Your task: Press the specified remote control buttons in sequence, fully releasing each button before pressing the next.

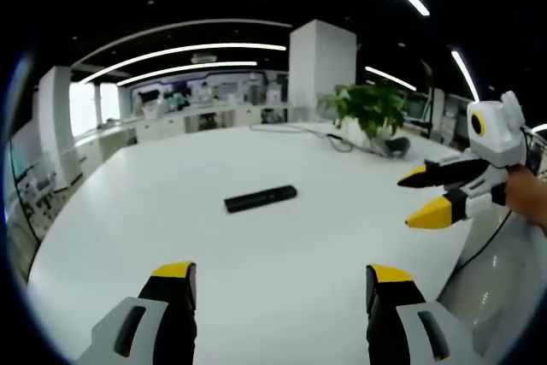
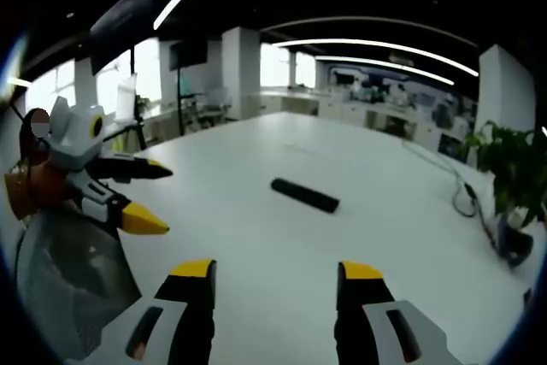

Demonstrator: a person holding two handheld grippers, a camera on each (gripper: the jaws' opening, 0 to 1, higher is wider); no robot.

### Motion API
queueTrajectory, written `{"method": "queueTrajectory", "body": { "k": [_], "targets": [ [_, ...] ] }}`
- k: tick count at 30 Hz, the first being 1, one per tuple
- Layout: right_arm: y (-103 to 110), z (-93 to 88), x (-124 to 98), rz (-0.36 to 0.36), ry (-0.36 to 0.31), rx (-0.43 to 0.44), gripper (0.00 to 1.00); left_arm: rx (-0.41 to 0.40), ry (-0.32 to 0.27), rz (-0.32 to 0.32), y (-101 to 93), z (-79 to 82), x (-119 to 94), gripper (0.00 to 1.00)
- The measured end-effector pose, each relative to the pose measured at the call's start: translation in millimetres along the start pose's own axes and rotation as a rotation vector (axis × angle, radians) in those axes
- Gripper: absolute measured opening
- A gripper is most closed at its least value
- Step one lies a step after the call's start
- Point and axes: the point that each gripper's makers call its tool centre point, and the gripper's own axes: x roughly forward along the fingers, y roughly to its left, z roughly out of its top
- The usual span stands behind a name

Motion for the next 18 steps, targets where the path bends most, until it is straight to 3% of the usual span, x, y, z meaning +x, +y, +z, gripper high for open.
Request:
{"method": "queueTrajectory", "body": {
  "k": [18],
  "targets": [
    [-4.1,-2.0,3.1,-0.006,0.012,-0.031,0.54,-0.014,-0.009,0.003,0.2,1.1,1.0,0.84]
  ]
}}
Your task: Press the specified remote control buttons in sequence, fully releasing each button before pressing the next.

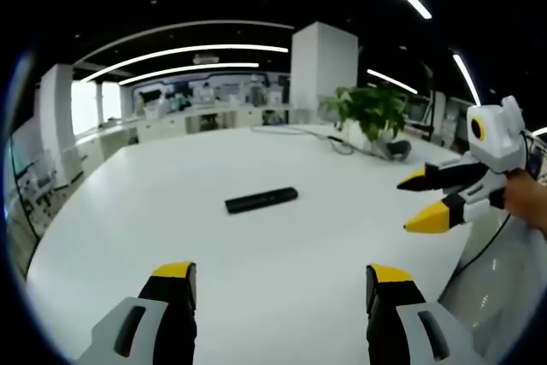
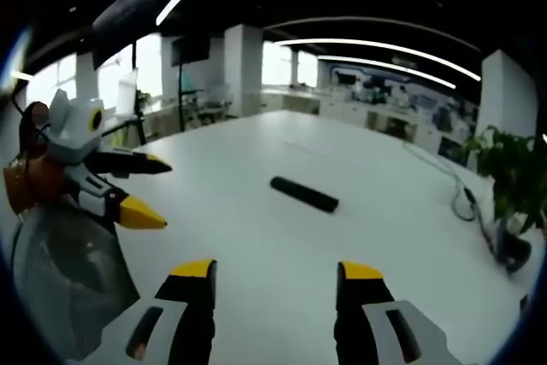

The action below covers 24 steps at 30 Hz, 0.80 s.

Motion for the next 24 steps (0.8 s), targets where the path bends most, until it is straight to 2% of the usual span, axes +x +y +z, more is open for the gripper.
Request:
{"method": "queueTrajectory", "body": {
  "k": [17,24],
  "targets": [
    [2.4,-2.1,-0.3,0.009,0.011,0.002,0.55,-0.026,0.005,-0.026,-2.6,-1.9,1.2,0.84],
    [-4.8,6.5,-4.2,0.002,-0.003,0.004,0.55,-0.054,0.0,-0.035,0.0,1.8,0.9,0.85]
  ]
}}
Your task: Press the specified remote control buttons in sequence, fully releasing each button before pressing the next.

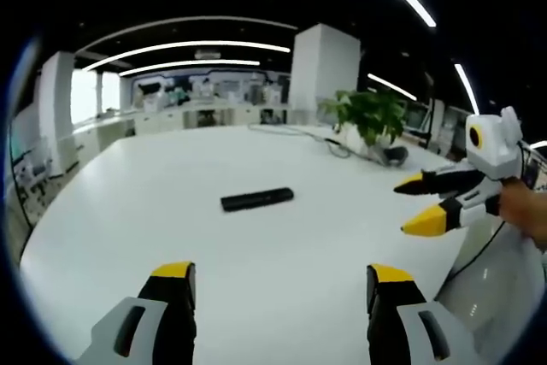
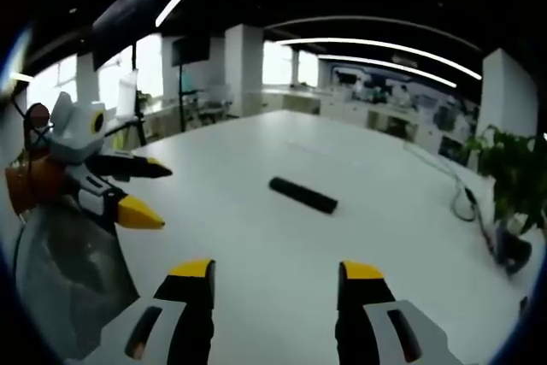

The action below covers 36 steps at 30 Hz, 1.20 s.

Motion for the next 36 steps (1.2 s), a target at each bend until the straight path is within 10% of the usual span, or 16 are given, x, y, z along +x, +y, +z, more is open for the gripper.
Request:
{"method": "queueTrajectory", "body": {
  "k": [22,36],
  "targets": [
    [-47,35.0,19,-0.031,-0.03,-0.095,0.54,0.091,-0.05,-0.001,43.3,55.7,24,0.85],
    [-72,50.0,51,0.01,-0.035,-0.097,0.53,0.087,-0.028,-0.025,62.1,59.9,56,0.84]
  ]
}}
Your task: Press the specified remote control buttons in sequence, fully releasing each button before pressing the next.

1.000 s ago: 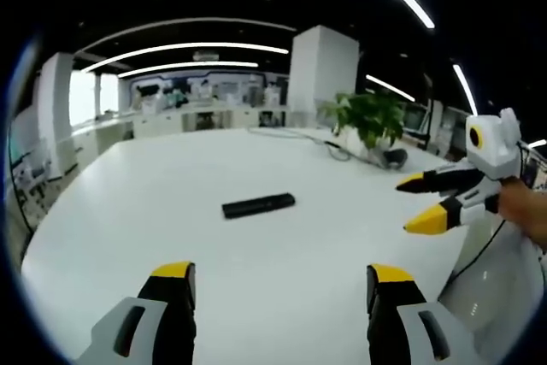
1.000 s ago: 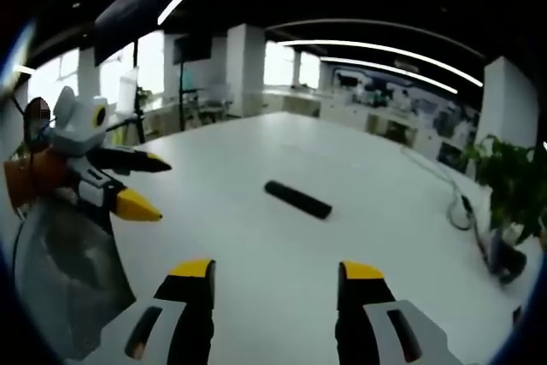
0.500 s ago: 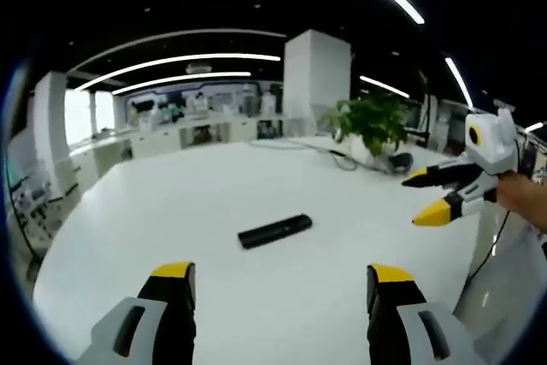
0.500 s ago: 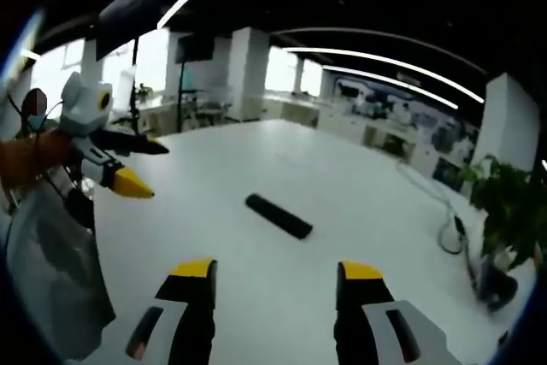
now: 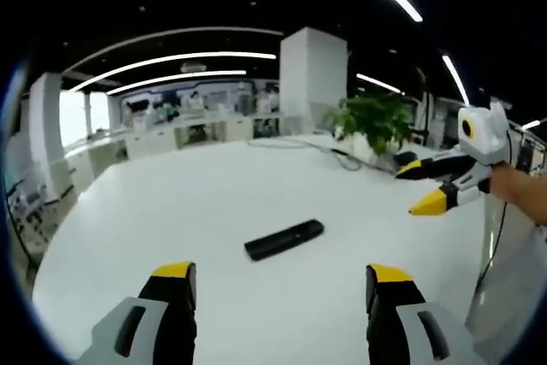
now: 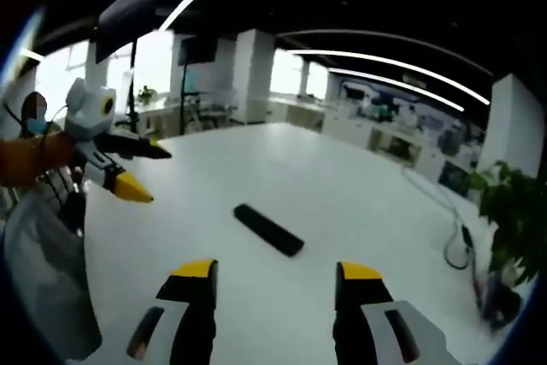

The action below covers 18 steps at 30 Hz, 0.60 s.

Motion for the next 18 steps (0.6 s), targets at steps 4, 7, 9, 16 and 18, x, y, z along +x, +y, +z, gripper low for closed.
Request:
{"method": "queueTrajectory", "body": {
  "k": [4,7,9,16,18],
  "targets": [
    [-4,-0.9,11,0.013,0.009,0.0,0.52,-0.015,0.009,-0.004,4.3,-3.1,11,0.83],
    [-6,-3.0,21,0.025,0.019,-0.005,0.52,-0.023,0.02,-0.01,7.2,-6.9,20,0.83],
    [-9,-4.5,26,0.03,0.023,-0.005,0.52,-0.024,0.028,-0.014,9.2,-9.0,26,0.83],
    [-19,-7.6,44,0.045,0.035,0.009,0.51,-0.016,0.052,-0.031,15.5,-13.6,44,0.82],
    [-21,-8.7,49,0.048,0.041,0.008,0.51,-0.011,0.061,-0.038,17.6,-15.0,49,0.82]
  ]
}}
